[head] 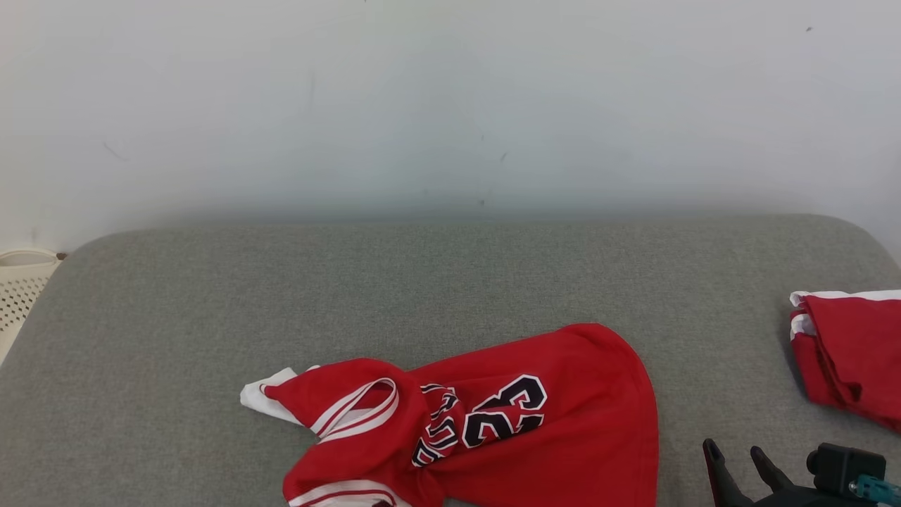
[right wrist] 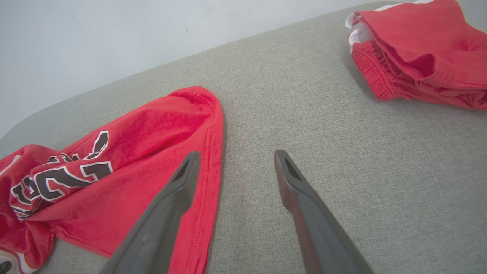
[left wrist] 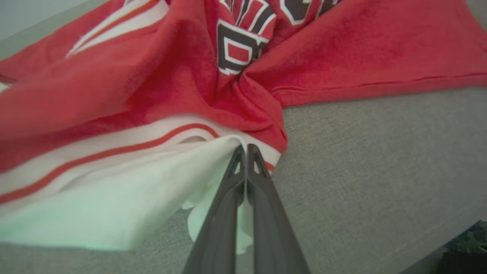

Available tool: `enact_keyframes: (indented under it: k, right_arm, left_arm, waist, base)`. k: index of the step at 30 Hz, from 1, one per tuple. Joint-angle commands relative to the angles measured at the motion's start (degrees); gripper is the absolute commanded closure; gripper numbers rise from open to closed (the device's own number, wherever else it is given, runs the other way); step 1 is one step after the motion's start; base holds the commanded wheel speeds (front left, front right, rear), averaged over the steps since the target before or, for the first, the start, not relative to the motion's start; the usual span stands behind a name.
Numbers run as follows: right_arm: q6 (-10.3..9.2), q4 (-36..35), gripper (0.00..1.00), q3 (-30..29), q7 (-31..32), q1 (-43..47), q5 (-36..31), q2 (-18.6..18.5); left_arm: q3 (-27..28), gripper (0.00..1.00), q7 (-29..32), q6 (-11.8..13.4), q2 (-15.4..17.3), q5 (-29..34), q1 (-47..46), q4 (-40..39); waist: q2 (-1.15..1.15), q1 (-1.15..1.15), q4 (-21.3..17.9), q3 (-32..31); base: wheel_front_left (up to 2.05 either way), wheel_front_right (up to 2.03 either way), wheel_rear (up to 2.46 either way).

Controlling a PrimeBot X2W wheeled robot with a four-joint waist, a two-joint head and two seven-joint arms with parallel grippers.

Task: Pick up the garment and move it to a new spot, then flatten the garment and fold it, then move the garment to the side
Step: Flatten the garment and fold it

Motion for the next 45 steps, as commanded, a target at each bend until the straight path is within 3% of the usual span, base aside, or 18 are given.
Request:
enact_keyframes:
  k: [1,2,3,10,14,26,45]
  right_arm:
    - [-0.11,-0.03,0.00,0.14,0.06,-0.22,0.23,-0.01]
    - [-0.11,-0.08,0.00,0.22,0.14,-0.32,0.16,-0.01]
    - [-0.11,-0.12,0.00,0.29,0.12,-0.38,0.09,-0.01]
    - [-0.11,-0.35,0.00,-0.51,0.01,0.82,0.19,-0.01]
    - [-0.11,-0.46,0.00,-1.22,-0.10,1.08,0.32,-0.01]
    - [-0.11,-0.53,0.00,-1.25,0.17,0.08,-0.08,-0.01]
    - [-0.11,-0.31,0.00,-1.16,0.21,-1.01,-0.36,-0.02]
  left_arm:
    - [0.25,1.00,-0.31,0.32,-0.09,-0.16,-0.95,0.29]
    - [0.66,0.36,-0.55,0.60,-0.48,-0.52,-1.05,0.71]
    - [1.41,0.00,-0.62,1.11,-0.78,-1.30,-0.96,1.11]
    - [8.74,0.00,0.77,5.10,1.47,-7.62,2.85,-0.24]
    - [12.15,0.00,3.35,6.17,3.31,-11.52,6.41,-3.86]
    - [17.84,0.00,3.54,10.89,8.14,-13.06,8.99,-10.01]
    - [13.46,0.00,0.70,5.08,3.63,-12.71,1.28,1.89]
  waist:
    - [0.00,0.00,-0.11,-0.07]
    - [0.00,0.00,-0.25,-0.13]
    - [0.00,0.00,-0.42,-0.18]
    - [0.00,0.00,-1.10,-0.45]
    - [0.00,0.00,-0.56,-0.46]
    - [0.00,0.00,-0.81,0.04]
    - [0.00,0.00,-2.26,1.01]
  base:
    - [0.00,0.00,0.00]
    - [0.00,0.00,0.00]
    - [0.00,0.00,0.00]
    - [0.00,0.00,0.00]
    - [0.00,0.00,0.00]
    - [0.00,0.00,0.00]
    - [0.00,0.00,0.00]
